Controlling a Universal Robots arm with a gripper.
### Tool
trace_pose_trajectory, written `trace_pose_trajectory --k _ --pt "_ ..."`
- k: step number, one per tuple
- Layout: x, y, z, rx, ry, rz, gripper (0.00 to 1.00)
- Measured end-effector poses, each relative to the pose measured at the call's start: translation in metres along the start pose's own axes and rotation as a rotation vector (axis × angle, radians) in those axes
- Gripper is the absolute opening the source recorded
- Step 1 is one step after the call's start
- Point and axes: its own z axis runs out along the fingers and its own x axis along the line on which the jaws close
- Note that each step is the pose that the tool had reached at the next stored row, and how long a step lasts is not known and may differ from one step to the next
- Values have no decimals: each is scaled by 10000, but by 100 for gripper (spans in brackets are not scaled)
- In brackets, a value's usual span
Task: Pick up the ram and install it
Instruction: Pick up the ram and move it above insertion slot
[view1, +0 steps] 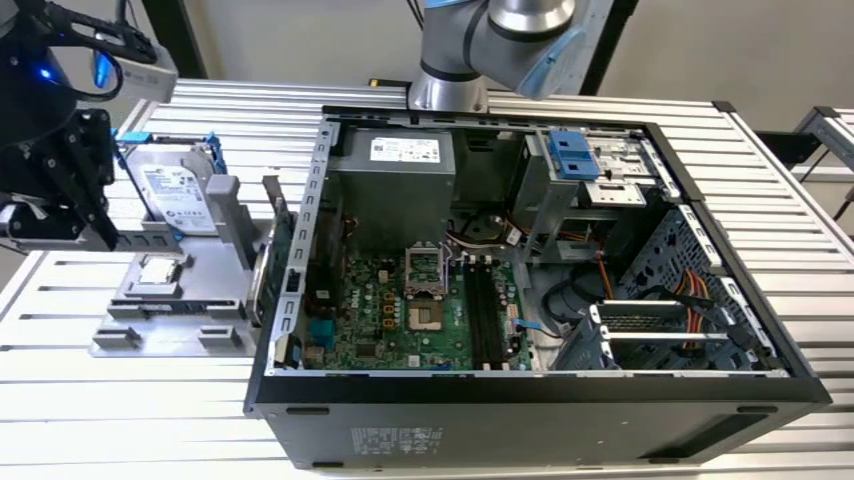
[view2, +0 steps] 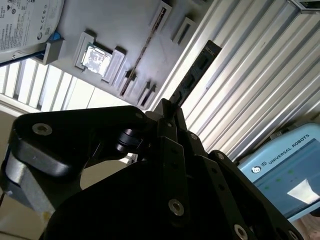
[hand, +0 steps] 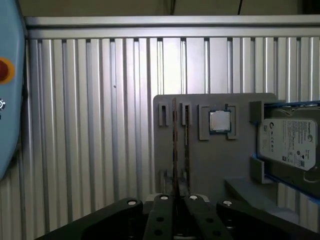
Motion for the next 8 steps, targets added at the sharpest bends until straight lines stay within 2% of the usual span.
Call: trace_pose_trajectory --k 8 --pt "-17 3 -113 -4 7 -264 0"
